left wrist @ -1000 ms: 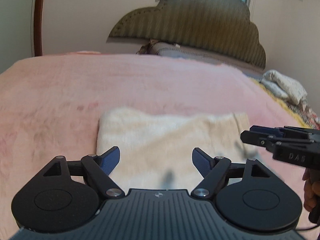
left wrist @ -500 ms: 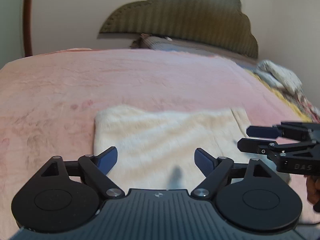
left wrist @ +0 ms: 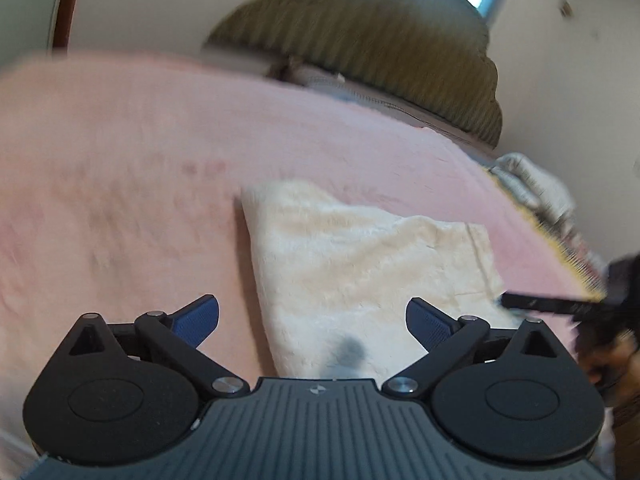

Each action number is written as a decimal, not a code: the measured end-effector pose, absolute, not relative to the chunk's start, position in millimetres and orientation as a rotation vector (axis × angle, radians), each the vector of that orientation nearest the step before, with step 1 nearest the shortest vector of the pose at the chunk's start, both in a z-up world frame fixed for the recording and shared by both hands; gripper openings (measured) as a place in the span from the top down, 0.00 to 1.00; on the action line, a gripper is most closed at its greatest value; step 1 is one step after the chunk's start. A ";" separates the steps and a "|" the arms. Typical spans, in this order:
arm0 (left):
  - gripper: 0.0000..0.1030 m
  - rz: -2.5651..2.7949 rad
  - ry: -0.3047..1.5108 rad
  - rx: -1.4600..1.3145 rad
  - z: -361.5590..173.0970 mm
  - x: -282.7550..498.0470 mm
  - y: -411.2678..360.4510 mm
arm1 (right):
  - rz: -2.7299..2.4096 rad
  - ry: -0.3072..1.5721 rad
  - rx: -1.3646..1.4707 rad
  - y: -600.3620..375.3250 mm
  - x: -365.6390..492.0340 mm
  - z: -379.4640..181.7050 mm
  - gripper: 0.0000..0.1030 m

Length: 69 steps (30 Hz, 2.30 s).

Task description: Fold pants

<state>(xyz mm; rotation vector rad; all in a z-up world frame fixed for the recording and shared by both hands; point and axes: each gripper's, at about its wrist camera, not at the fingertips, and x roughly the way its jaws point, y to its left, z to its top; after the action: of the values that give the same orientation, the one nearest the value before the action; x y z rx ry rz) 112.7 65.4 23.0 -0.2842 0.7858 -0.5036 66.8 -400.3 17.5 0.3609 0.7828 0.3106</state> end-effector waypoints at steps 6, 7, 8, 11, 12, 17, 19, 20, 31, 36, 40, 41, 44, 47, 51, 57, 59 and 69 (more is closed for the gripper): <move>0.02 -0.628 0.903 -0.519 -8.4 142.0 71.0 | 0.467 0.823 0.579 -413.2 85.2 -7.7 0.45; 0.02 -0.641 0.906 -0.522 -9.5 145.1 67.5 | 0.481 0.823 0.599 -414.1 87.7 -9.3 0.45; 0.02 -0.642 0.904 -0.531 -9.9 147.6 63.8 | 0.489 0.823 0.622 -414.7 90.5 -10.9 0.45; 0.10 -0.629 0.902 -0.509 -8.9 149.9 48.3 | 0.484 0.813 0.640 -410.5 100.0 -13.1 0.55; 0.24 -0.610 0.891 -0.459 -6.4 147.8 41.8 | 0.469 0.810 0.627 -407.0 102.0 -12.5 0.60; 0.81 -0.512 0.813 -0.321 3.5 133.4 34.8 | 0.429 0.747 0.562 -392.9 88.2 -1.5 0.73; 0.86 -0.521 0.769 -0.328 10.4 128.5 38.1 | 0.426 0.717 0.554 -389.6 81.0 3.9 0.77; 0.89 -0.524 0.740 -0.315 15.4 124.4 37.8 | 0.427 0.704 0.554 -388.4 78.6 7.1 0.78; 0.90 -0.443 0.525 -0.135 76.5 145.6 58.9 | 0.523 0.542 0.436 -343.3 118.8 71.0 0.80; 0.89 -0.355 0.552 -0.092 69.5 194.8 75.5 | 0.524 0.548 0.426 -311.7 178.2 67.3 0.80; 0.85 -0.296 0.671 -0.095 34.9 229.2 85.0 | 0.497 0.651 0.427 -288.6 218.1 37.3 0.79; 0.77 -0.277 0.685 -0.081 27.1 233.4 87.1 | 0.467 0.679 0.401 -283.7 223.0 29.1 0.78; 0.53 -0.260 0.701 -0.108 20.0 237.0 96.9 | 0.402 0.750 0.407 -286.0 231.6 11.0 0.62; 0.37 -0.153 0.672 -0.113 34.9 226.5 103.9 | 0.388 0.766 0.451 -300.2 221.9 8.2 0.56; 0.38 -0.161 0.587 -0.101 62.7 191.2 96.1 | 0.263 0.649 0.266 -291.5 184.6 41.4 0.55; 0.38 -0.273 0.719 -0.006 31.2 178.1 45.9 | 0.474 0.692 0.192 -247.5 167.0 50.0 0.57; 0.38 -0.254 0.713 0.030 21.7 179.2 42.2 | 0.427 0.734 0.093 -235.9 170.0 36.7 0.58; 0.09 -0.162 0.689 0.113 27.1 143.5 32.0 | 0.384 0.716 -0.001 -215.8 143.5 36.0 0.56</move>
<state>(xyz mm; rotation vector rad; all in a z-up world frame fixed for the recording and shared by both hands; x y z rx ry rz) 143.5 32.0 27.1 0.1131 0.6894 -0.1618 143.5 -215.8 36.0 -0.0006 0.7163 0.3837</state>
